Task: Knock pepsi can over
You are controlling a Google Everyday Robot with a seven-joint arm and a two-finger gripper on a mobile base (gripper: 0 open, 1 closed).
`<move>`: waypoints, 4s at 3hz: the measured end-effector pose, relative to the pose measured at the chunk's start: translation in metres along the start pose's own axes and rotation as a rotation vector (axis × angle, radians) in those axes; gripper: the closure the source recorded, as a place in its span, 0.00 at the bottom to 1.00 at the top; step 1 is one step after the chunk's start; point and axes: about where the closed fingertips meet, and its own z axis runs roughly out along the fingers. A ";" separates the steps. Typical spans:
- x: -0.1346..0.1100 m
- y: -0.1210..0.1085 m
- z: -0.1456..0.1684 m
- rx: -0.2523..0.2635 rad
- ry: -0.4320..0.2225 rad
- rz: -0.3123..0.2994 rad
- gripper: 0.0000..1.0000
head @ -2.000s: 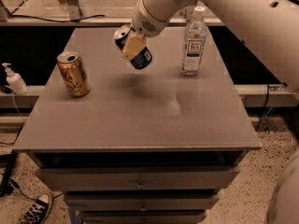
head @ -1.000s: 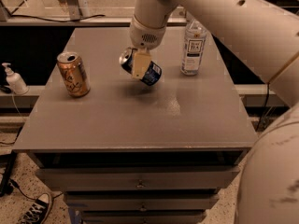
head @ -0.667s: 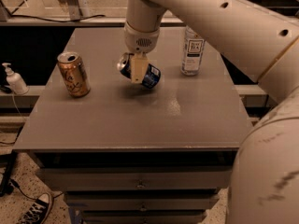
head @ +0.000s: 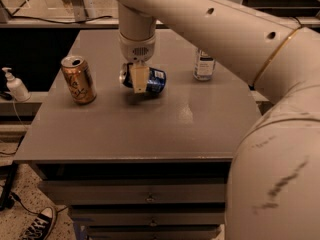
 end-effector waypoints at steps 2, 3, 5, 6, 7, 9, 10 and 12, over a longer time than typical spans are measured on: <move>-0.012 -0.002 0.007 0.002 -0.011 -0.013 0.12; -0.015 -0.002 0.008 0.003 -0.033 -0.011 0.00; -0.017 -0.001 0.007 0.003 -0.059 -0.005 0.00; -0.016 -0.003 0.002 0.012 -0.096 0.015 0.00; -0.006 -0.004 -0.020 0.059 -0.175 0.077 0.00; 0.033 0.000 -0.077 0.187 -0.377 0.206 0.00; 0.059 0.009 -0.096 0.220 -0.517 0.222 0.00; 0.048 0.010 -0.092 0.185 -0.566 0.146 0.00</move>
Offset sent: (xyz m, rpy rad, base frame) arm -0.0028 0.0157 -0.0050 0.0293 0.0064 0.0142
